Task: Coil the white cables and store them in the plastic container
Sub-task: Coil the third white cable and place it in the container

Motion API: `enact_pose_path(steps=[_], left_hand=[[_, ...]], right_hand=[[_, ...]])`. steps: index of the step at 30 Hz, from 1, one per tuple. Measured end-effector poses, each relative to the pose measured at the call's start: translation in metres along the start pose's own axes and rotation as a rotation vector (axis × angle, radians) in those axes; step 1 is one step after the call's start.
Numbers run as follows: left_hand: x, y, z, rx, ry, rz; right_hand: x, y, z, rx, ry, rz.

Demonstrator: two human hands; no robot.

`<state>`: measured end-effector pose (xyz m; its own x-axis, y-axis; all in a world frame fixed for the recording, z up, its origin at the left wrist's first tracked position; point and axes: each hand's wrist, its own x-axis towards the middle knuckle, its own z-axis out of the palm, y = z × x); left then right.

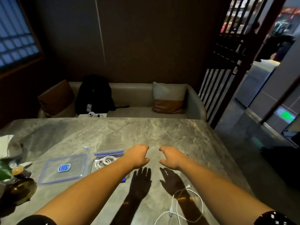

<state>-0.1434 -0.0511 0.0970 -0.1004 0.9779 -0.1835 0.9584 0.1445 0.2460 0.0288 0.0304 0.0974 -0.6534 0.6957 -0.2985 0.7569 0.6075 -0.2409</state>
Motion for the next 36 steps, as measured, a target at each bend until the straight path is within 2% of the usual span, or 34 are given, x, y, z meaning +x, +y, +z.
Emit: enact_pose_path(steps=[9, 15, 27, 36], left_hand=[[0.014, 0.070, 0.049, -0.042, -0.094, 0.144], [0.006, 0.094, 0.087, -0.091, -0.176, 0.162], [-0.037, 0.087, 0.157, -0.492, -0.195, -0.102], [-0.038, 0.097, 0.189, -0.676, -0.151, -0.254]], right_hand=[[-0.059, 0.068, 0.033, 0.121, 0.009, 0.179], [-0.089, 0.094, 0.060, 0.158, -0.022, 0.197], [-0.104, 0.114, 0.132, 0.328, 0.027, 0.169], [-0.094, 0.121, 0.164, 0.472, 0.093, 0.171]])
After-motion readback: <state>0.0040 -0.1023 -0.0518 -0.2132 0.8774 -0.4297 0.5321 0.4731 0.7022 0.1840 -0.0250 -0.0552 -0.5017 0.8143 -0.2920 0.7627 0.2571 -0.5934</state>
